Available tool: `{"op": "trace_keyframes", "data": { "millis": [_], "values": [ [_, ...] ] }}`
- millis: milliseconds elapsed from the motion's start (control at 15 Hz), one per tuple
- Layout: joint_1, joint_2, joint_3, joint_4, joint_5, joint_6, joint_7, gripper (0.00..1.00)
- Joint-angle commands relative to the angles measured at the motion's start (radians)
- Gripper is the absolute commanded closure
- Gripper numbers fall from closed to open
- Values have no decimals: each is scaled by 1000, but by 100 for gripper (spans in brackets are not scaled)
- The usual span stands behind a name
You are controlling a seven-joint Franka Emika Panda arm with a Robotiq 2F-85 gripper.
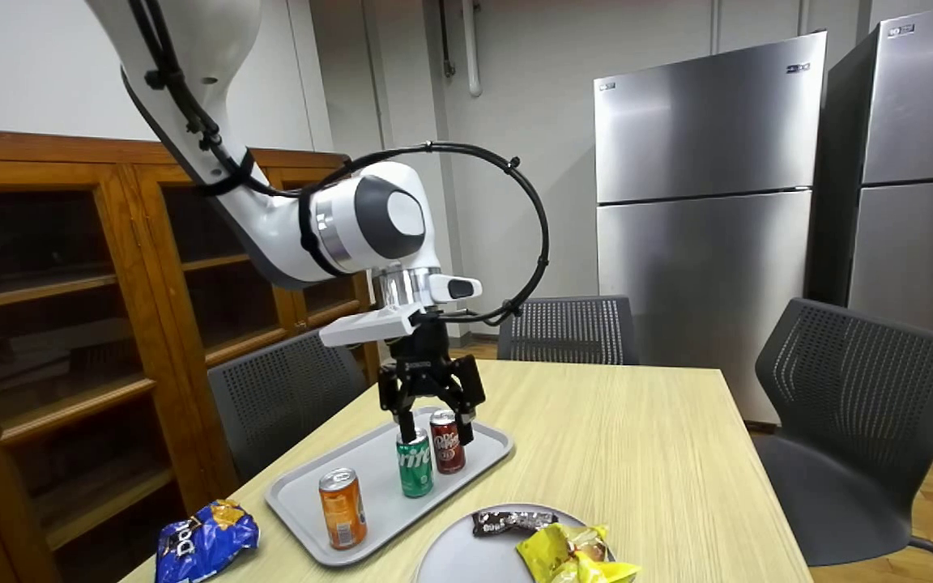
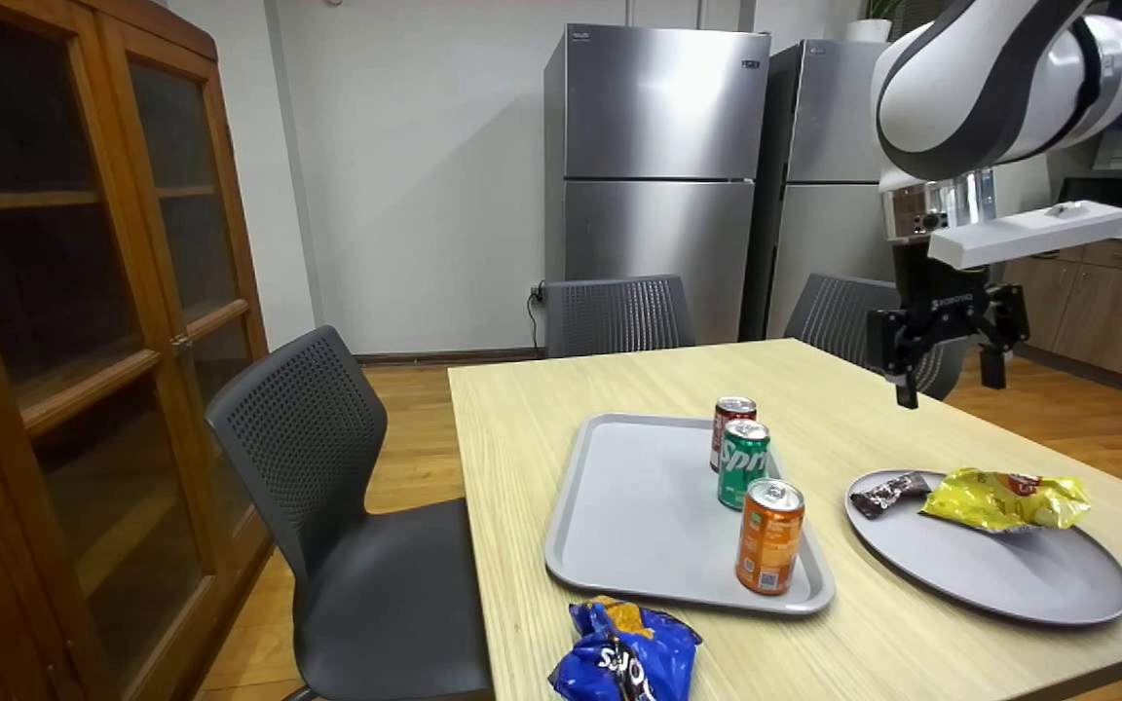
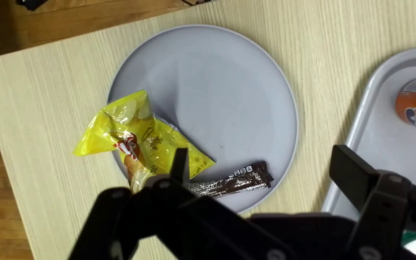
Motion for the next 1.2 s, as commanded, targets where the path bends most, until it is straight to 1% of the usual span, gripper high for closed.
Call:
{"op": "trace_keyframes", "data": {
  "millis": [0, 600, 933, 1133],
  "values": [
    [-7, 1, 5, 3, 0, -2, -2, 0],
    [-6, 4, 5, 6, 0, -2, -2, 0],
    [-28, 8, -20, 23, -49, 39, -50, 0],
    [-48, 19, -41, 31, -73, 85, -129, 0]
  ]
}}
